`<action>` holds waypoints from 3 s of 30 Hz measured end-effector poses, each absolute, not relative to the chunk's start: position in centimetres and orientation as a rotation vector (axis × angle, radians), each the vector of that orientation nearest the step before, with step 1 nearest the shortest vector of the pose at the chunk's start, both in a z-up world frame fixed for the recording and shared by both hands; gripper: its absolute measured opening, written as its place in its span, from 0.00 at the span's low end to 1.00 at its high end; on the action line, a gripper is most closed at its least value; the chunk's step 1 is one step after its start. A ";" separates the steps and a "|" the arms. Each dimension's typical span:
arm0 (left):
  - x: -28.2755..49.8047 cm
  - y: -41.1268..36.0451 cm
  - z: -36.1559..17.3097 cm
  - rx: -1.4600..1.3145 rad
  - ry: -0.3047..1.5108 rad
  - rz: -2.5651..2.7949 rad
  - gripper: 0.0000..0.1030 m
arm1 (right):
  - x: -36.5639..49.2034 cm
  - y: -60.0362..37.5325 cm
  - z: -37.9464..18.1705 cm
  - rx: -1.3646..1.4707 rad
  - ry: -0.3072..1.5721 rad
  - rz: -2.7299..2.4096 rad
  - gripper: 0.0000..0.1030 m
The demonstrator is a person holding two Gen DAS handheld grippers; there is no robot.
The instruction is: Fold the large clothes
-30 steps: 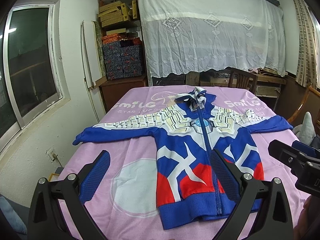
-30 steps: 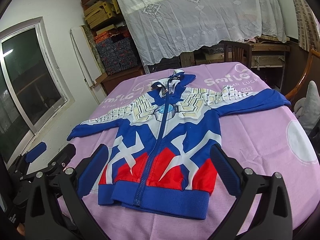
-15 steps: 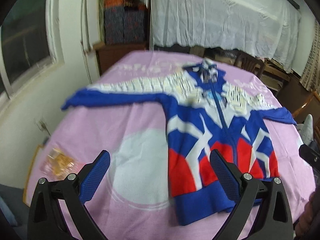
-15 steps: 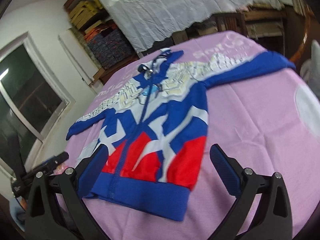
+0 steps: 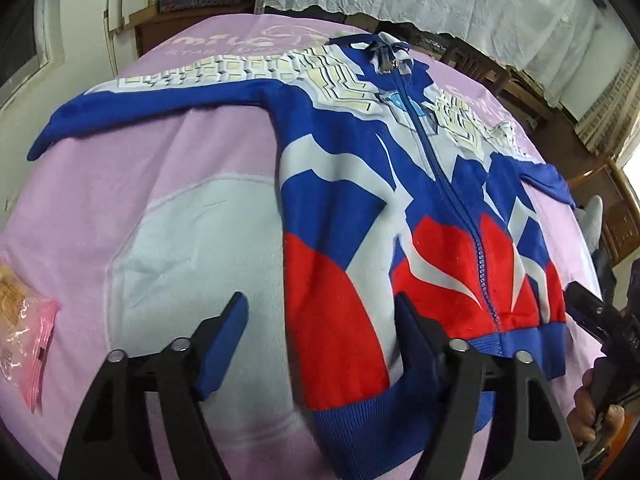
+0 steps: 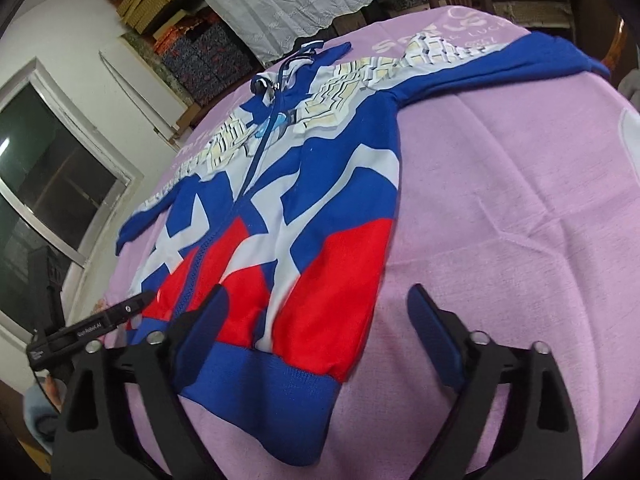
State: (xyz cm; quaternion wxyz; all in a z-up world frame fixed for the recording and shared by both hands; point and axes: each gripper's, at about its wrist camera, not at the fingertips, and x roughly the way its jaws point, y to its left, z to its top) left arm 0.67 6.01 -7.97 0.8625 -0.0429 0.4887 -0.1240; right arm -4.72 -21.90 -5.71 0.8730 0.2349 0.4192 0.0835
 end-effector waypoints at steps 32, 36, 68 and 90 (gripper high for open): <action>-0.8 6.3 -4.2 -0.005 0.946 -0.319 0.42 | -5.3 -22.3 0.1 0.366 0.769 0.177 0.39; 2.5 4.0 -5.5 0.000 1.001 -0.345 0.44 | -0.2 -21.3 -2.2 0.406 0.885 0.225 0.39; 20.6 -1.7 -8.7 0.096 0.985 -0.176 0.97 | 8.6 -46.1 -3.9 0.908 0.617 -0.266 0.59; 19.9 1.1 -6.6 0.044 0.911 -0.081 0.97 | 10.4 -49.0 -7.6 0.934 0.588 -0.425 0.49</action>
